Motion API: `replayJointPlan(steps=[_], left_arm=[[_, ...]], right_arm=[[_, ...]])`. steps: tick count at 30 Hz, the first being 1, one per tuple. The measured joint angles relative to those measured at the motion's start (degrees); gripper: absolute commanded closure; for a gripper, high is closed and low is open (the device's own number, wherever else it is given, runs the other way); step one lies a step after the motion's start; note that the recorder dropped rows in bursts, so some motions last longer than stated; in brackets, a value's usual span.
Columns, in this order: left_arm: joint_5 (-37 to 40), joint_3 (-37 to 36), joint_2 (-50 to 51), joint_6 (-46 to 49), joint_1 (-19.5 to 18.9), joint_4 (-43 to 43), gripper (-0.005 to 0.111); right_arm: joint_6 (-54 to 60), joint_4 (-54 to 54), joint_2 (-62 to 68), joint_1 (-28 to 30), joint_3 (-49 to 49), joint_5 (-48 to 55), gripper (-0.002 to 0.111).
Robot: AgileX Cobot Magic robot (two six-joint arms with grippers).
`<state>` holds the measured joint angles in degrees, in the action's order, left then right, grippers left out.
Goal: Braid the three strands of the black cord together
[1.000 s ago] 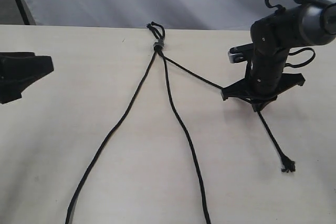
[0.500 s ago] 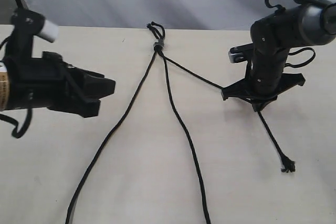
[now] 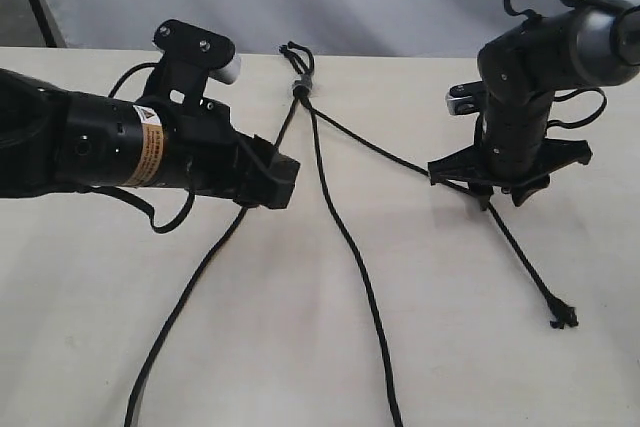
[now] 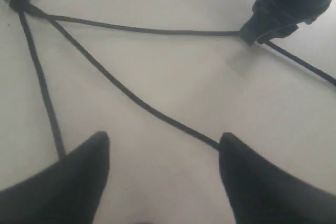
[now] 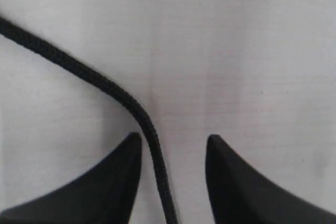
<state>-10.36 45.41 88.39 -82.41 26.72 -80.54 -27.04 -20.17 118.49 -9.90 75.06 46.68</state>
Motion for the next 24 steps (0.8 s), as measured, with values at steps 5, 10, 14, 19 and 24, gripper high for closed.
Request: replayJointPlan(steps=[5, 10, 14, 19, 24], left_arm=[[-2.91, 0.34, 2.53, -0.23, 0.0, 0.0, 0.033], [-5.31, 3.75, 5.45, -7.83, 2.08, -8.11, 0.034], [-6.91, 8.82, 9.19, -18.23, 5.4, -16.86, 0.034], [-8.78, 14.51, 13.91, -18.85, 7.86, -18.89, 0.034], [-2.61, 20.58, 16.08, -7.49, 8.26, -19.39, 0.034]], right_arm=[[1.54, 0.76, -0.78, 0.0, 2.37, 5.58, 0.057], [2.66, 0.95, -7.05, 0.0, 4.61, 9.39, 0.057], [3.05, 0.95, -13.18, 0.0, 4.73, 9.51, 0.057], [3.36, 0.95, -18.04, 0.0, 1.35, 7.34, 0.057], [3.46, -0.15, -18.96, 0.0, -4.09, 0.8, 0.057]])
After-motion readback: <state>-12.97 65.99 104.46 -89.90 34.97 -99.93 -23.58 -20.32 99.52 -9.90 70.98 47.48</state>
